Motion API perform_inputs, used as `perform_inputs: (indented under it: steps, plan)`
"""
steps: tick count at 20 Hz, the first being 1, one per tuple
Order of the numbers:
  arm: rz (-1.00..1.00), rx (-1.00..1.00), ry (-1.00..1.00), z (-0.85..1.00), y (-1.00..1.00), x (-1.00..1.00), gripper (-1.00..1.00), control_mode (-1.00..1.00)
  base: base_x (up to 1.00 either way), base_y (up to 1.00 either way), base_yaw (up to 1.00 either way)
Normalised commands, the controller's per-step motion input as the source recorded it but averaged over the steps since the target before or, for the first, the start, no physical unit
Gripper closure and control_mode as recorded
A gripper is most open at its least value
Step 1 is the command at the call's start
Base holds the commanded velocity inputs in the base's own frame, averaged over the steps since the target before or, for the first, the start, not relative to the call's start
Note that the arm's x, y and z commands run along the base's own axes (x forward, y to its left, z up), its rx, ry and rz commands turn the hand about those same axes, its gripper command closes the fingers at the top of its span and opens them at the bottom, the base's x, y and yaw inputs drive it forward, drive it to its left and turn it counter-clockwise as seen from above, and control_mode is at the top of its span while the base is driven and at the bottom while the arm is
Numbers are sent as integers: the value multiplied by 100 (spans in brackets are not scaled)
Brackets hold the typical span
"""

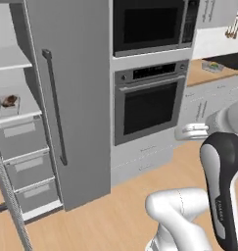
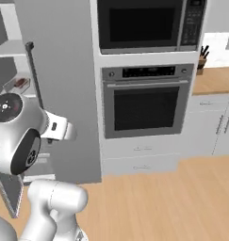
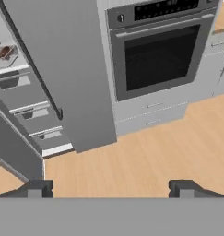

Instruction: Take the meat container that has the steak and place it on the second highest rack of the freezer. Then take the vegetable container that has the broccoli and potato and place it on the highest rack of the freezer.

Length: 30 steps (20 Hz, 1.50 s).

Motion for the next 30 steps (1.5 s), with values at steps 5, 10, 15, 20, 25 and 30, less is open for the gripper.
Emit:
perform_inputs:
  steps: [5, 10, 15, 20, 25, 30]
  plan:
    - [0, 0, 0, 0, 0, 0, -100, 100, 39, -79, -56]
    - [0, 0, 0, 0, 0, 0, -100, 100, 100, -68, -34]
    - [0, 0, 0, 0, 0, 0, -100, 100, 100, -43, -31]
    - [0, 0, 0, 0, 0, 0, -100, 100, 100, -7, -21]
    - [0, 0, 0, 0, 0, 0, -100, 100, 100, -2, -16]
    - [0, 0, 0, 0, 0, 0, -100, 100, 100, -15, -10]
